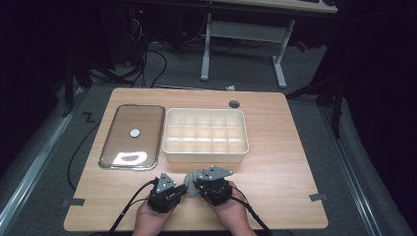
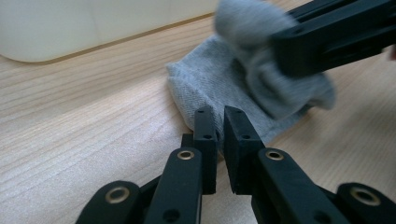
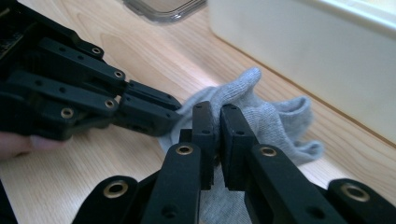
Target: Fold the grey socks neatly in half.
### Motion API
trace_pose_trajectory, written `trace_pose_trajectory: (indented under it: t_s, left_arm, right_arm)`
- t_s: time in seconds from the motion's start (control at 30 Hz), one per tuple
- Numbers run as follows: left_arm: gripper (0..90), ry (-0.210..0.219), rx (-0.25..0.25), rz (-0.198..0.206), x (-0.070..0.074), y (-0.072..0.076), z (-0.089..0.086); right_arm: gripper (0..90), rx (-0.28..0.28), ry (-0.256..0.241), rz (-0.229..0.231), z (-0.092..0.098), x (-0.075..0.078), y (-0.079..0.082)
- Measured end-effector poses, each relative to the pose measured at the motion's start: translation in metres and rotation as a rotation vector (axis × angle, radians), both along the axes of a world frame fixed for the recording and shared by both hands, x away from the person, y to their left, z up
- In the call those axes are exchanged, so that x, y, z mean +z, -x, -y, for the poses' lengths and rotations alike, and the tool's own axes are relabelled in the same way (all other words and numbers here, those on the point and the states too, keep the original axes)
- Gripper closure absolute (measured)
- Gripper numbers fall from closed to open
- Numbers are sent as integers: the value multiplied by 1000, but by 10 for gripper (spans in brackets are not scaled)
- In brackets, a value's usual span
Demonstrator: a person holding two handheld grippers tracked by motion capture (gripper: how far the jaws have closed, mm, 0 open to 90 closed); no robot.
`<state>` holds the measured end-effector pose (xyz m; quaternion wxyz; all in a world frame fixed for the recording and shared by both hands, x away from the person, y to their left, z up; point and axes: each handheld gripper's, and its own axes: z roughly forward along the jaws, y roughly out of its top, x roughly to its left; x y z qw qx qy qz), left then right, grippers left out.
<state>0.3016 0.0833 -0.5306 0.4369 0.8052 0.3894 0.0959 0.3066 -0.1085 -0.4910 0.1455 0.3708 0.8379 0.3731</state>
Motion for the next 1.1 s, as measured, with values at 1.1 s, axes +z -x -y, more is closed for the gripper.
trace_pose_trajectory:
  t_s: [1.1]
  left_arm:
    - [800,-13,33,9,-2,-14,-6]
  right_arm:
    - [883,-69,61,18,-3,-24,2]
